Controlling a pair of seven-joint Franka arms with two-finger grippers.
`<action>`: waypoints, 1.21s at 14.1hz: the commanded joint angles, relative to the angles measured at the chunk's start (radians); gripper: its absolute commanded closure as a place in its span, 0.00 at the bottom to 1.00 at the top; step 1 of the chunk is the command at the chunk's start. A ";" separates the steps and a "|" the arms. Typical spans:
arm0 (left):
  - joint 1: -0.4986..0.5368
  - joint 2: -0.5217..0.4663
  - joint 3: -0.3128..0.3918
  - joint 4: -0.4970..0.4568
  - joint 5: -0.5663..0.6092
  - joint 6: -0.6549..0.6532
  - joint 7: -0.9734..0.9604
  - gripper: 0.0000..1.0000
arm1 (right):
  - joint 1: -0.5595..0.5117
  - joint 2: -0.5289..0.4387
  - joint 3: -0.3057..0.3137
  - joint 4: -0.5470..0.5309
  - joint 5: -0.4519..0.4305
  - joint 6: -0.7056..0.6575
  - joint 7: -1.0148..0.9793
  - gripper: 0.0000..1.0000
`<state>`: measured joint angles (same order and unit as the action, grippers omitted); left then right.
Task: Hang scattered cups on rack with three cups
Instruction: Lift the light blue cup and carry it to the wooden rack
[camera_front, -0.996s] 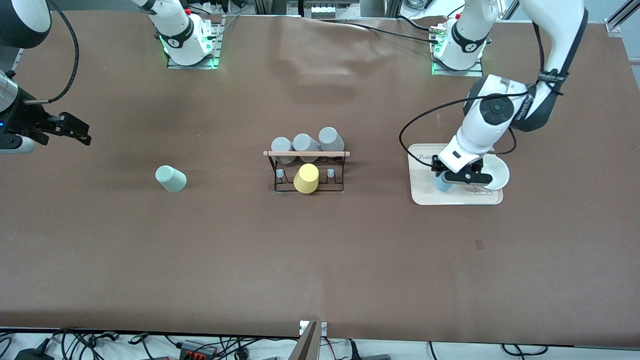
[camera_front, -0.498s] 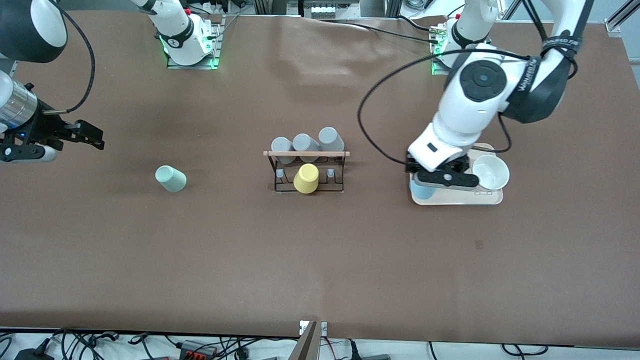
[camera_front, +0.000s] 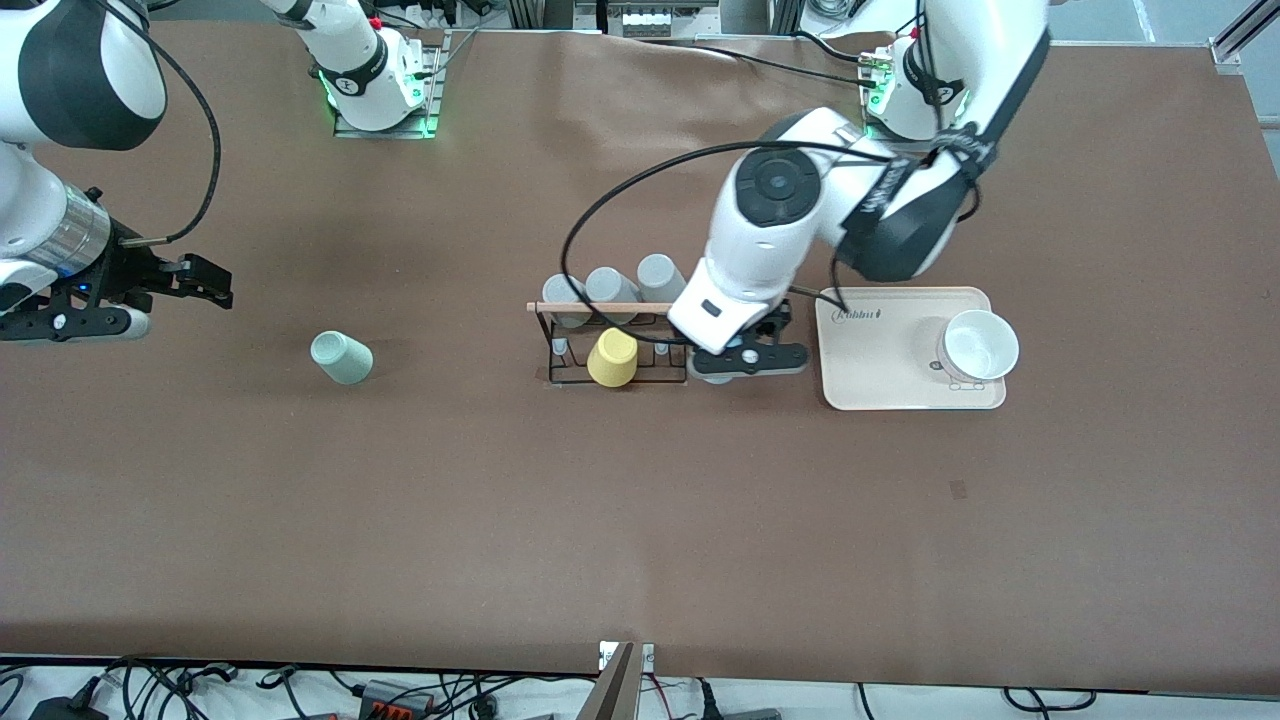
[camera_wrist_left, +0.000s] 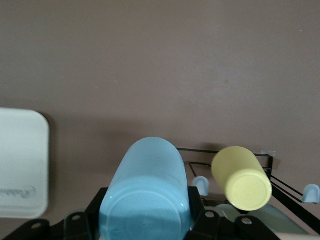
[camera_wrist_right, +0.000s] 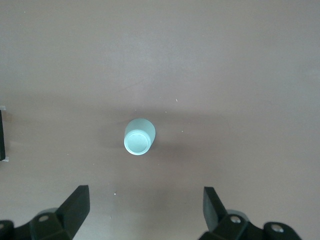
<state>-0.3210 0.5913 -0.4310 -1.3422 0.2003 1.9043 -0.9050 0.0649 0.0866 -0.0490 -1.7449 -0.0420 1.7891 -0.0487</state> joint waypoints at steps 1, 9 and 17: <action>-0.030 0.045 0.006 0.071 0.001 -0.010 -0.100 0.77 | 0.000 -0.007 0.001 -0.007 -0.004 0.025 0.000 0.00; -0.059 0.090 0.001 0.060 0.001 0.063 -0.161 0.77 | 0.004 -0.007 0.001 -0.008 -0.002 0.061 0.004 0.00; -0.069 0.102 0.008 0.012 0.010 0.071 -0.150 0.77 | 0.001 -0.007 0.000 -0.019 -0.006 0.085 0.009 0.00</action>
<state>-0.3805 0.6973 -0.4313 -1.3150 0.2004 1.9836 -1.0548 0.0670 0.0867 -0.0491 -1.7482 -0.0419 1.8510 -0.0468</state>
